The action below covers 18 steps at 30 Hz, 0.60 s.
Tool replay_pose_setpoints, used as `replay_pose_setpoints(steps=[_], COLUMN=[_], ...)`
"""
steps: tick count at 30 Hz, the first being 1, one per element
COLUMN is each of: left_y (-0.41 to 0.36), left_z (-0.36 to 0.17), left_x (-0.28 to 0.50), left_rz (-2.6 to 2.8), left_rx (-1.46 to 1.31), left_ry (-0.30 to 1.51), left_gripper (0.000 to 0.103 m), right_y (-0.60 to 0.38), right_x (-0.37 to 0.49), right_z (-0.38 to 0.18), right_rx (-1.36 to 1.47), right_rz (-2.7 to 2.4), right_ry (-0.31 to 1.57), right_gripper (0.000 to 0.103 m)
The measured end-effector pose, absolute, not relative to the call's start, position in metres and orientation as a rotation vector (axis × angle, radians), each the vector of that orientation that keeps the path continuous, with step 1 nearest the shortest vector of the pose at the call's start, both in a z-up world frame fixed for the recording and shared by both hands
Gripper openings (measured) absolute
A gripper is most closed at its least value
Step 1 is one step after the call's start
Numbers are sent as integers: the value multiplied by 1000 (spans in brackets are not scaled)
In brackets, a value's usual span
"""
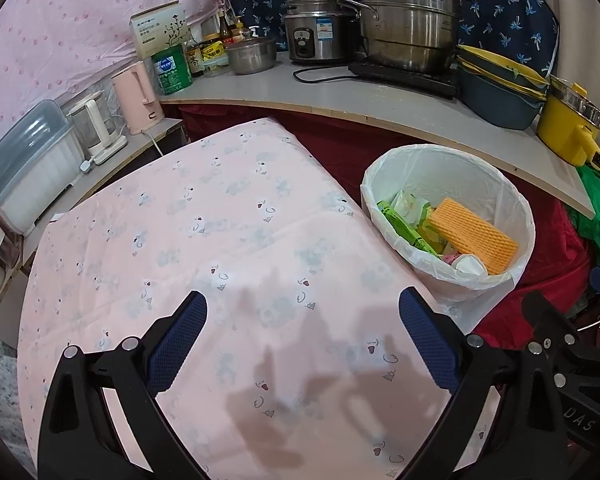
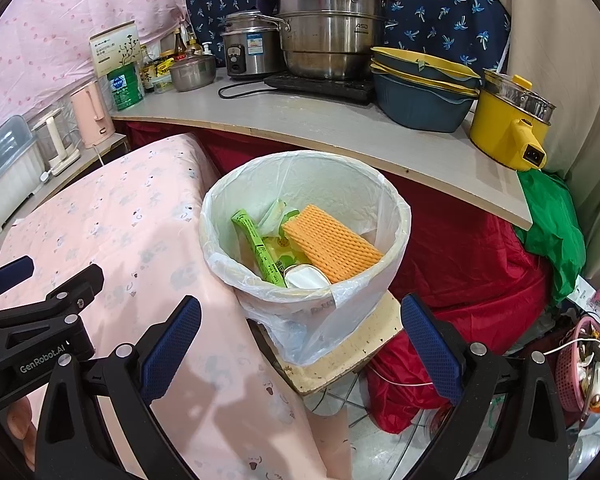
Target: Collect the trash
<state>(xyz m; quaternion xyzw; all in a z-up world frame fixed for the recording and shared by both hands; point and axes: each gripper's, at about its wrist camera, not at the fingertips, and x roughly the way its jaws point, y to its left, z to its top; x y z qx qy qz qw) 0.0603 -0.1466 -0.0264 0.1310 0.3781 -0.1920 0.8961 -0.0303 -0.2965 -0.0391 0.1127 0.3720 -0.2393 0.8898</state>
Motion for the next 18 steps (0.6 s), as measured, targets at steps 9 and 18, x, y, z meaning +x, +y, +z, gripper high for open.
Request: replay_pose_setpoints(steps=[9,18], left_y=[-150,-161], left_z=[-26,-33], left_x=[60,66], left_rz=[-400,-421], left_rx=[282,275], left_ry=[776,799], left_gripper=[92,92], right_y=[-296,-301], right_x=[-30,-27], right_z=[-40,-46], right_rx=[237,250], right_rz=[-502,-507], right_ry=[772,774], right_gripper=[96,96])
